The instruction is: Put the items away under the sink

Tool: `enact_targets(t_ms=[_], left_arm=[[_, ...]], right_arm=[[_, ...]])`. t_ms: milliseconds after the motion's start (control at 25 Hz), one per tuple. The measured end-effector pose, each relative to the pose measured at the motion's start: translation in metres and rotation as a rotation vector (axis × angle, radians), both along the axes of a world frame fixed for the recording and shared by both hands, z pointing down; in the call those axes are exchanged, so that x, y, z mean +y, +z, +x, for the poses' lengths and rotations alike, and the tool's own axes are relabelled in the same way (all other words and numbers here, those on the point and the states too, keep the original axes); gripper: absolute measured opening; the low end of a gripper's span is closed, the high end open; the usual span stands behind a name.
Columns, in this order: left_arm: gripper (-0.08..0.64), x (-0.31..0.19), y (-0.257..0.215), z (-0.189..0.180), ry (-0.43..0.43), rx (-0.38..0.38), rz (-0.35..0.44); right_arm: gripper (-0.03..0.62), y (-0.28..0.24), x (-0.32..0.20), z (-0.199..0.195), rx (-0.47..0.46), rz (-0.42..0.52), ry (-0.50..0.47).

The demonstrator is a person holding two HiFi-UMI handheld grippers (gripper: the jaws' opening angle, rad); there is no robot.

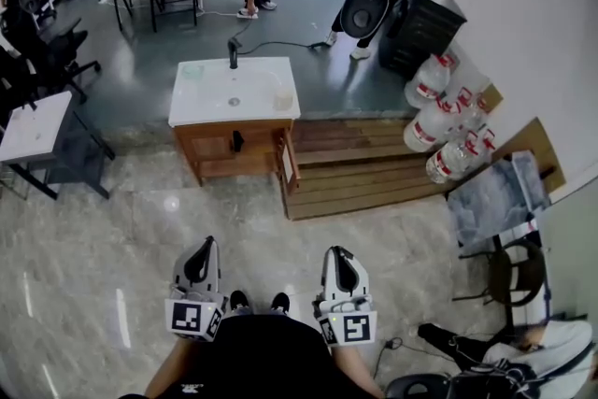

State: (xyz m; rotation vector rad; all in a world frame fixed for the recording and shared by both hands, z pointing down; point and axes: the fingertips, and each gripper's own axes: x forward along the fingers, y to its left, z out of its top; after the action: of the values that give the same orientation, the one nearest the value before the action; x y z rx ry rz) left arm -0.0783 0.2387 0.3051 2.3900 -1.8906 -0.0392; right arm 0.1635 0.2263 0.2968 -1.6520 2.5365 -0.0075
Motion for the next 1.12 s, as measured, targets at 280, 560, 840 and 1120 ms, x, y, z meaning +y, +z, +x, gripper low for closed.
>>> enact_targets(t_ms=[280, 560, 840, 1120], left_arm=[[0.006, -0.001, 0.001, -0.002, 0.008, 0.001, 0.004], [0.006, -0.002, 0.005, -0.007, 0.000, 0.005, -0.007], [0.006, -0.002, 0.003, -0.013, -0.001, 0.008, -0.006], [0.006, -0.004, 0.004, -0.017, 0.008, 0.000, -0.003]], right_arm=[[0.114, 0.001, -0.002, 0.000, -0.017, -0.014, -0.002], [0.241, 0.005, -0.004, -0.003, -0.033, -0.039, -0.034], [0.383, 0.003, -0.005, -0.007, -0.047, -0.043, -0.047], [0.449, -0.002, -0.005, -0.013, -0.054, -0.024, -0.058]])
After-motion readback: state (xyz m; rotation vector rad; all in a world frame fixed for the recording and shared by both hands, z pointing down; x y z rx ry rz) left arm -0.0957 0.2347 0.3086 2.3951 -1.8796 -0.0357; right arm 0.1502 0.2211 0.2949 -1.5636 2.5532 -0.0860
